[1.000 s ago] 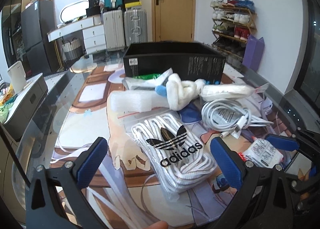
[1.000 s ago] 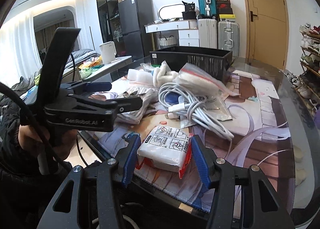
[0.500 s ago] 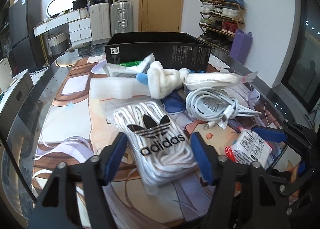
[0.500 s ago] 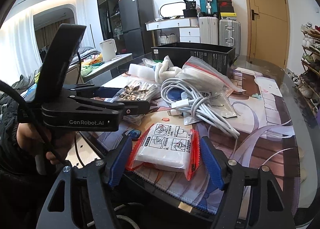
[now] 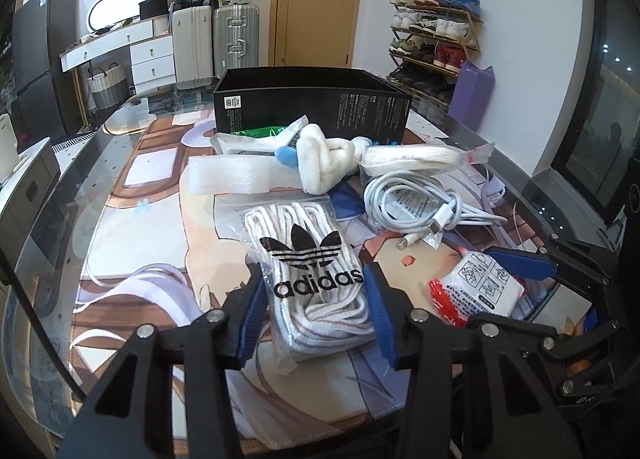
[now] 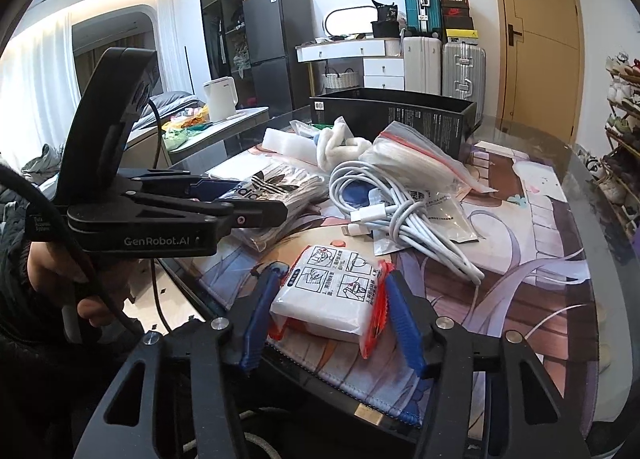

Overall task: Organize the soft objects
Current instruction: 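Lift and carry the adidas bag and the packet over the black box with both grippers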

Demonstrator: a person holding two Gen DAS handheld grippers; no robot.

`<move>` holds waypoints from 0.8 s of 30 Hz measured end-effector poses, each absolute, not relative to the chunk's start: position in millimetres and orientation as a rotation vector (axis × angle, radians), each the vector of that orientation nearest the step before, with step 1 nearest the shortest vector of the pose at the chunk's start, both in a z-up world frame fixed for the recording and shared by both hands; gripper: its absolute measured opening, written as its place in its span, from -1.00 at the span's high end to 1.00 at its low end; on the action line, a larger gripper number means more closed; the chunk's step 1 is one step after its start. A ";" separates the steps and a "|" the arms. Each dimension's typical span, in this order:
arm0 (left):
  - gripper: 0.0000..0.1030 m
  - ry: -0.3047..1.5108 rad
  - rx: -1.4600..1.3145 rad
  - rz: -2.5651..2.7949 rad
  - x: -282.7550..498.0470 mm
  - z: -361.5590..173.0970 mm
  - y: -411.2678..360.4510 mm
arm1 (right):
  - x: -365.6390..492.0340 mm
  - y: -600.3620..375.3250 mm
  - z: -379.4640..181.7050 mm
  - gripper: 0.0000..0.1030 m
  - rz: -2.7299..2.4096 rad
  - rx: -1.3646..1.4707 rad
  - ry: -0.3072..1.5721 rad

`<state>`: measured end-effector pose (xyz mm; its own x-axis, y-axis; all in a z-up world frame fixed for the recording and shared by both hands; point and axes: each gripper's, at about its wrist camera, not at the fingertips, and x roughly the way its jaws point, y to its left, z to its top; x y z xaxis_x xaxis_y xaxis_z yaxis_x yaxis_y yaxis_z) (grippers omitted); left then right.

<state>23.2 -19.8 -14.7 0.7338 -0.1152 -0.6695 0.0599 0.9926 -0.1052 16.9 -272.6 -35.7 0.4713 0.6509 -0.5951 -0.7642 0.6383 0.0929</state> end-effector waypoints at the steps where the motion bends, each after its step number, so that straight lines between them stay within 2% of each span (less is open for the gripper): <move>1: 0.12 0.741 -0.082 -0.098 22.1 -14.5 -19.0 | 16.3 -271.9 -35.3 -0.03 0.877 -0.198 0.638; 24: 0.18 0.703 -0.130 -0.155 -1.4 2.3 -11.7 | 17.3 -286.4 -7.1 -0.03 0.870 -0.128 0.539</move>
<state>-1.4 -11.7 2.3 0.7523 -0.1847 -0.6324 0.0976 0.9805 -0.1703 17.3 -286.4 -7.1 0.5213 0.6921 -0.4992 -0.7553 0.6465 0.1076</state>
